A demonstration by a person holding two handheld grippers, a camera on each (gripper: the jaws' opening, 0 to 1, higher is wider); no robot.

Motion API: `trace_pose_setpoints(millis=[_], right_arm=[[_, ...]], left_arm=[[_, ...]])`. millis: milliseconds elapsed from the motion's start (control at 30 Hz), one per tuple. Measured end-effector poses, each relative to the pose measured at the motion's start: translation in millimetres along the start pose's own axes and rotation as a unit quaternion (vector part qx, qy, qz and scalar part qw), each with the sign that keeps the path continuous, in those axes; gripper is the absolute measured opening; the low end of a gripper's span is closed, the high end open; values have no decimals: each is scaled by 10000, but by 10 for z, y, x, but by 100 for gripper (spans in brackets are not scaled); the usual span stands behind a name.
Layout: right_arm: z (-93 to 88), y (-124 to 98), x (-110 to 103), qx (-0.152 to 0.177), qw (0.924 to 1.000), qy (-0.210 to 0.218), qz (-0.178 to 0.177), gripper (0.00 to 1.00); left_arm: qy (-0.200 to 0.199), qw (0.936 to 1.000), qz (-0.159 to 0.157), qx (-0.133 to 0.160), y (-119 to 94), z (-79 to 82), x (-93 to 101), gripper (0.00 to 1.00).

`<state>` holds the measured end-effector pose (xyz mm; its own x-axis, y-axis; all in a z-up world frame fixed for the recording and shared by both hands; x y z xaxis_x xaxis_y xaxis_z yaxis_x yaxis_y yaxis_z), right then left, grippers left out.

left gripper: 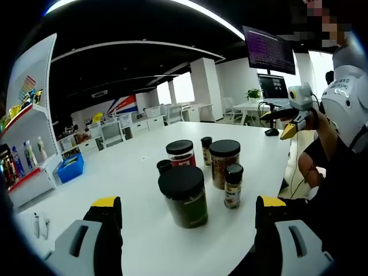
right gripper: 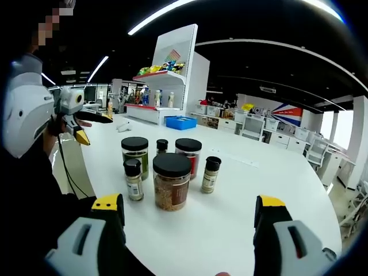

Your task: Pick up the mixed condiments and ingredients on the table and sort them into separate groups

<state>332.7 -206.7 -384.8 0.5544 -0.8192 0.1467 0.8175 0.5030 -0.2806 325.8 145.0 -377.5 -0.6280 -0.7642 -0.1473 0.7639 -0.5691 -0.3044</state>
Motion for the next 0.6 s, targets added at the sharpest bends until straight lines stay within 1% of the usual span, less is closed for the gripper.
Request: trace_pose_setpoints(millis=[167, 267, 367, 433, 500, 533, 600], right_arm=[[-4, -18, -12, -16, 10000, -14, 15, 91], [-16, -37, 4, -45, 10000, -13, -16, 91], [-27, -49, 15, -69, 10000, -7, -51, 91], [-22, -57, 17, -55, 10000, 8, -55, 91], [-21, -64, 19, -59, 10000, 8, -58, 91], [-22, -67, 21, -65, 10000, 3, -64, 91], [-22, -70, 25, -73, 9999, -4, -78, 91]], left_arm=[[88, 9999, -49, 43, -2, 2, 41, 95], [84, 10000, -50, 15, -4, -10, 18, 95], [70, 10000, -6, -18, -7, -8, -4, 95], [268, 9995, 126, -47, -14, 1, -38, 95], [404, 9988, 215, -151, 10, -20, -33, 95], [429, 9986, 265, -144, 27, -14, -30, 95], [418, 9987, 258, -101, 37, 0, -15, 95]])
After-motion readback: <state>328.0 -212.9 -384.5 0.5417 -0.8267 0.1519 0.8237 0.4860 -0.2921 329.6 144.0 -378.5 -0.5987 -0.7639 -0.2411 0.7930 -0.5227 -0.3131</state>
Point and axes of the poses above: the point that each gripper's makers call its tool centre point, and the gripper's own axes: y roughly forward along the fingers, x roughly to its right, z roughly out of its top, the point moved 3 cm from there along -y, roughly backward along the fingers, and after that the axes turned 1 degree about -z, right-handed, at the moved point
